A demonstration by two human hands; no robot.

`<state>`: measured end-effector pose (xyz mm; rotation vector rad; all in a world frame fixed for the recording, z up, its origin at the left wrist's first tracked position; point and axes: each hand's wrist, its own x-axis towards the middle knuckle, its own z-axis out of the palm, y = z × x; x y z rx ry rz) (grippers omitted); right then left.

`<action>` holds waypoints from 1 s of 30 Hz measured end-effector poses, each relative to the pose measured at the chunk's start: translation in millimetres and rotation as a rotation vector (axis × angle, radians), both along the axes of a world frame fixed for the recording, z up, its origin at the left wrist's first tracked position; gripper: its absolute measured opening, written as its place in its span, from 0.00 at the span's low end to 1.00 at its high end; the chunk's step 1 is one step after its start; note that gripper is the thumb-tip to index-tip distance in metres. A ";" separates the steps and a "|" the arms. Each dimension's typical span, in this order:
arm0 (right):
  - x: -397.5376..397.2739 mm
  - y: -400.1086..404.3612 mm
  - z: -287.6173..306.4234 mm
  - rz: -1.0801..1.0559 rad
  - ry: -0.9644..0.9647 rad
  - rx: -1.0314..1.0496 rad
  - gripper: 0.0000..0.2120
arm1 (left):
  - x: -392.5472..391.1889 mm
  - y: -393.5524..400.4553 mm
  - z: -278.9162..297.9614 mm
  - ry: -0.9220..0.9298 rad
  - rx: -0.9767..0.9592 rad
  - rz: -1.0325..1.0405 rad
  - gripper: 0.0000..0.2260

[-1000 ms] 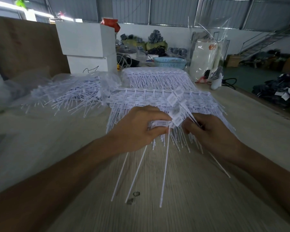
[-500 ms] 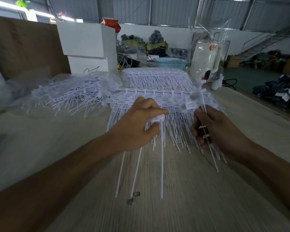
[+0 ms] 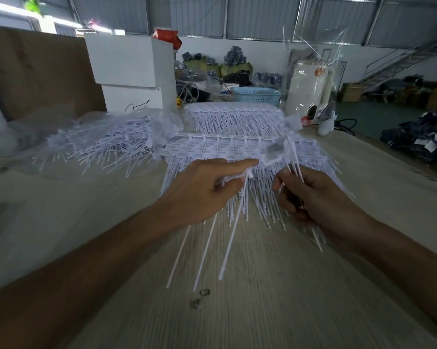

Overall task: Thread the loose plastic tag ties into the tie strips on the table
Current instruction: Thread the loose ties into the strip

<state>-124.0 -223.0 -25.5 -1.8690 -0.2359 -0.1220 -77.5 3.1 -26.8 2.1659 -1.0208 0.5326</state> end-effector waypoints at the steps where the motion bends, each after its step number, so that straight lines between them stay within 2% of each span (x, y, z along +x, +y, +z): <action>1: -1.2 1.4 -0.1 0.003 -0.017 -0.022 0.17 | 0.7 1.0 -1.5 0.032 0.005 0.006 0.17; 6: -5.3 8.4 -0.1 -0.028 0.050 0.011 0.16 | 3.8 -2.9 -5.1 0.006 0.117 0.146 0.21; 9: -9.4 10.8 2.9 -0.003 0.158 0.080 0.18 | 1.8 -6.9 -6.0 0.039 0.184 0.127 0.24; 11: -11.6 12.0 4.7 0.037 0.192 0.090 0.18 | -0.9 -9.6 -5.2 0.047 0.194 0.079 0.21; 15: -11.6 11.1 2.8 0.082 0.149 0.051 0.17 | -5.9 -11.6 -3.6 0.114 0.061 -0.023 0.19; 17: -10.1 10.2 1.0 0.089 0.131 0.072 0.15 | -6.2 -10.3 -3.2 0.204 -0.012 -0.083 0.19; 19: -8.0 9.7 0.7 0.063 0.141 0.127 0.15 | -6.0 -7.5 -3.3 0.217 -0.029 -0.113 0.19; 22: -5.8 8.2 1.6 0.016 0.170 0.207 0.15 | -3.2 -4.6 -4.3 0.188 -0.037 -0.110 0.19; 24: -5.2 7.8 2.3 0.010 0.190 0.238 0.15 | -1.8 -5.0 -4.4 0.117 -0.037 -0.056 0.15; 27: -5.9 9.7 2.7 0.035 0.210 0.214 0.15 | -2.3 -6.5 -3.5 0.032 -0.038 0.004 0.07; 30: -6.7 11.2 1.7 0.059 0.198 0.169 0.17 | -4.7 -7.1 -3.5 -0.005 -0.019 0.023 0.07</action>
